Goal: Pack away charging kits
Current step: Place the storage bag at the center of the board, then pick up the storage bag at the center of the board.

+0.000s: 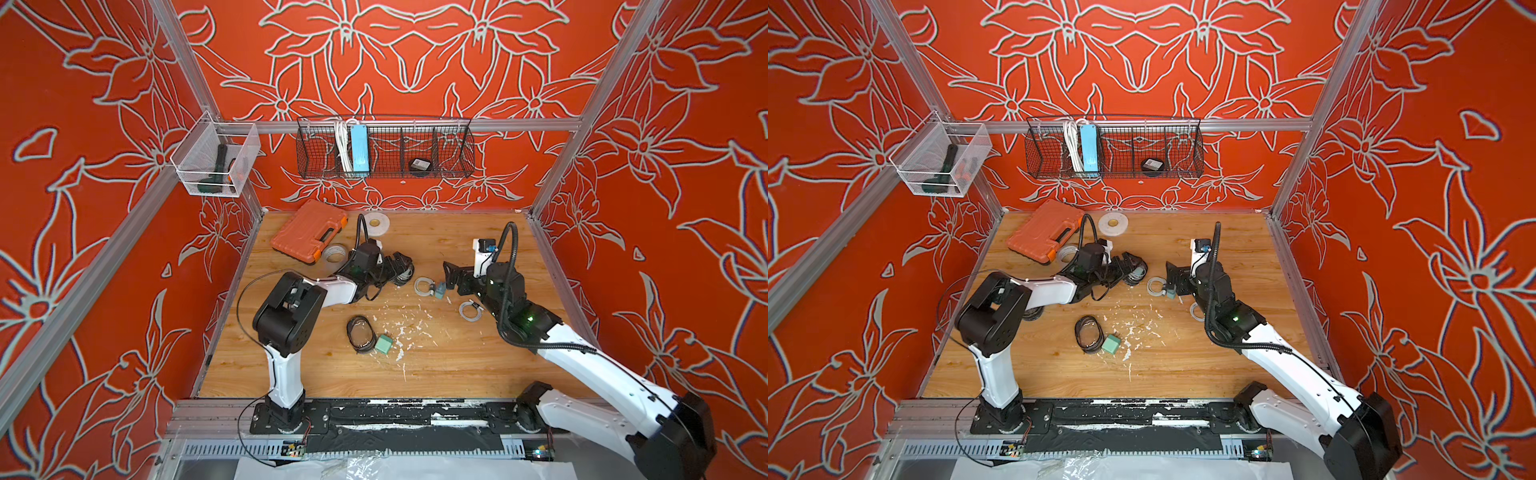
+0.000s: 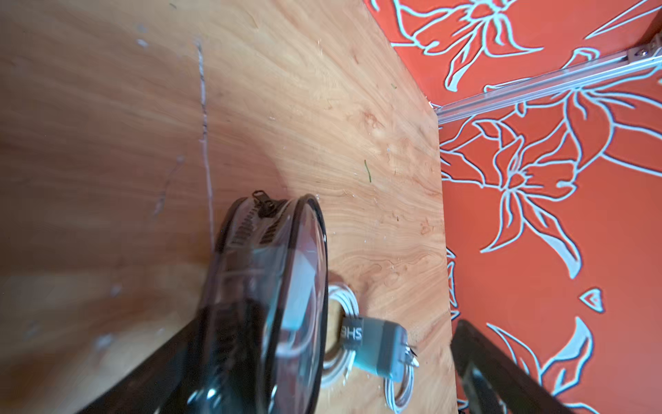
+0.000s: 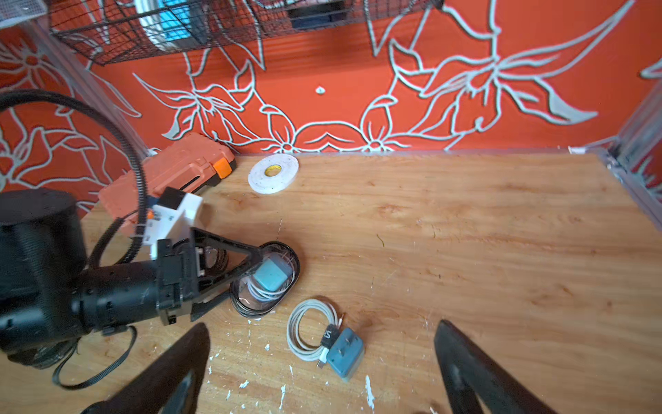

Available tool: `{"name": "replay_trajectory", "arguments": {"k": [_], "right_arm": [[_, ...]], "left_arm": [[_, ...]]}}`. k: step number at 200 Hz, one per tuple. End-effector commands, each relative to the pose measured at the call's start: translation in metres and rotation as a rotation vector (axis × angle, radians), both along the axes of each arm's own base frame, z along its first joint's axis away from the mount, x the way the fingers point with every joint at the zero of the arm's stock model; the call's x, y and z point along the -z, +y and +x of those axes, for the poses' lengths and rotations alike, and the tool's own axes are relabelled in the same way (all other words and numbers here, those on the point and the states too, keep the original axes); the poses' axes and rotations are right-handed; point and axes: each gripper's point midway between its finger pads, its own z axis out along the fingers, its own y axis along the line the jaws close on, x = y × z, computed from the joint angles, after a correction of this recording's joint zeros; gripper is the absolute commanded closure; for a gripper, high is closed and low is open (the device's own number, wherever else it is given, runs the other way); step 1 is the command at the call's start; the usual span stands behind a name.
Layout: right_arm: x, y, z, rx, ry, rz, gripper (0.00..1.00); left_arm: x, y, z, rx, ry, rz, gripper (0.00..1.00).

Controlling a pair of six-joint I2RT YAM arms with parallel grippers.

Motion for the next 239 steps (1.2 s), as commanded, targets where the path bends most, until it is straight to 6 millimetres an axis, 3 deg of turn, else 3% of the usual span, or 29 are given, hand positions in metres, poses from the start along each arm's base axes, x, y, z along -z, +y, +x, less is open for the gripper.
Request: {"name": "replay_trajectory", "arguments": {"k": [1,27,58,78,101,112,143,168,216,226,239], "right_arm": [[0.009,-0.026,-0.001,0.195,0.136,0.044,0.02],[0.031,-0.038,-0.007,0.292,0.248,0.04,0.02],[0.055,-0.039,-0.015,0.3,0.286,0.089,0.02],[0.064,-0.043,-0.018,0.293,0.277,0.061,0.2],[0.078,-0.056,-0.028,0.293,0.269,-0.008,0.06],[0.084,-0.062,-0.034,0.291,0.281,-0.047,0.02],[0.103,-0.083,-0.047,0.357,0.321,-0.113,0.02],[0.106,-0.088,-0.044,0.343,0.315,-0.172,0.02],[0.088,-0.116,-0.029,0.427,0.241,-0.292,0.05],[0.09,-0.128,-0.031,0.495,0.234,-0.304,0.02],[0.097,-0.128,-0.028,0.486,0.23,-0.304,0.02]], "left_arm": [[-0.006,0.018,-0.019,-0.034,0.047,0.083,0.01],[-0.019,0.041,-0.043,-0.056,0.065,0.175,0.01],[-0.037,0.093,-0.073,-0.199,0.061,0.321,0.01],[-0.05,0.123,-0.101,-0.279,0.087,0.381,0.01],[-0.064,0.137,-0.127,-0.263,0.059,0.403,0.01],[-0.062,0.145,-0.142,-0.285,0.078,0.392,0.02],[-0.066,0.137,-0.176,-0.24,-0.023,0.239,0.02],[-0.053,0.149,-0.191,-0.26,0.038,0.353,0.1],[-0.009,0.12,-0.206,-0.228,0.208,0.608,0.17],[-0.001,0.117,-0.207,-0.223,0.251,0.673,0.19],[0.005,0.112,-0.204,-0.215,0.275,0.726,0.2]]}}
